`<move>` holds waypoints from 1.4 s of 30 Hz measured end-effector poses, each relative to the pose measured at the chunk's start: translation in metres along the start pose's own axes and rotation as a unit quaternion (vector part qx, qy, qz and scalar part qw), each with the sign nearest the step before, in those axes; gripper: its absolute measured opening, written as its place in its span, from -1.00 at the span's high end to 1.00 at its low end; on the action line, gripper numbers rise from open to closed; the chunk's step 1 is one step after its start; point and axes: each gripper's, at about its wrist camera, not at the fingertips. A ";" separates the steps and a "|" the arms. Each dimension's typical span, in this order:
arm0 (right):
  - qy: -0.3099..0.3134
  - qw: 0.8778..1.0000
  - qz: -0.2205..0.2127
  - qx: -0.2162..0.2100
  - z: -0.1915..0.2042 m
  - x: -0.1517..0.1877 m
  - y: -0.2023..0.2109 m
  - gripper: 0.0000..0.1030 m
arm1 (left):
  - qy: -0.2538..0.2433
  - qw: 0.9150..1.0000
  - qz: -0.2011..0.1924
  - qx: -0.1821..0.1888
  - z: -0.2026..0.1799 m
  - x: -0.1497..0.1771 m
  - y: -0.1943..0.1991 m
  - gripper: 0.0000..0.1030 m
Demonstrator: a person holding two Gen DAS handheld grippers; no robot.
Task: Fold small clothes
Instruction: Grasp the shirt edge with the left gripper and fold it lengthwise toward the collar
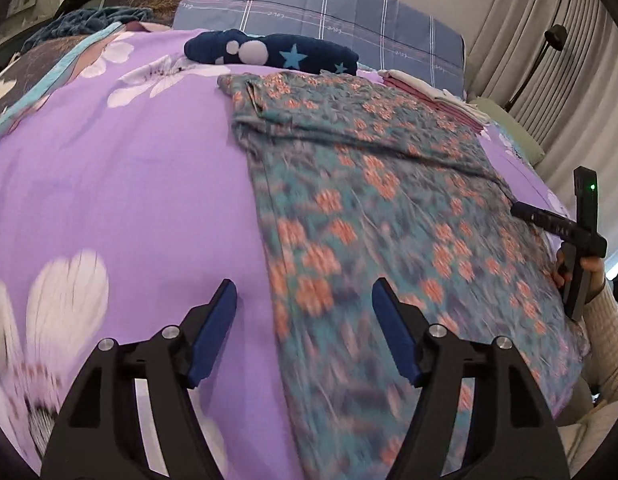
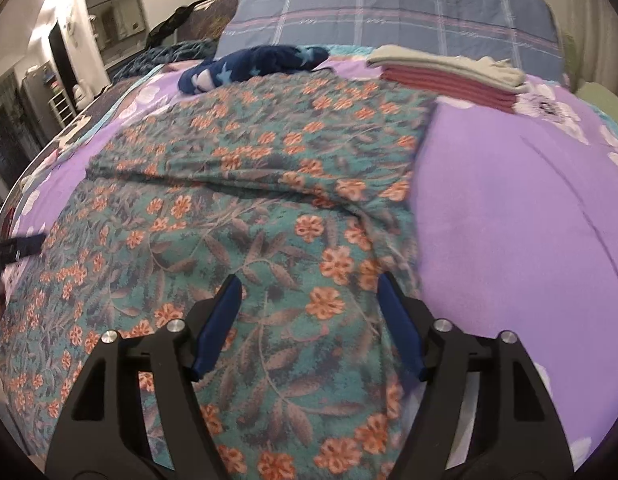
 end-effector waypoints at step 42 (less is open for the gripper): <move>-0.229 0.944 0.060 -0.229 -0.049 0.156 0.120 0.11 | 0.066 0.978 0.040 0.194 0.000 0.082 0.038 0.23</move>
Point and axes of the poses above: each gripper's, at about its wrist camera, not at the fingertips, and y roughly against the way its jaws point, z to its left, x to its underside, and after that the axes turned 2 degrees about -x, right-handed
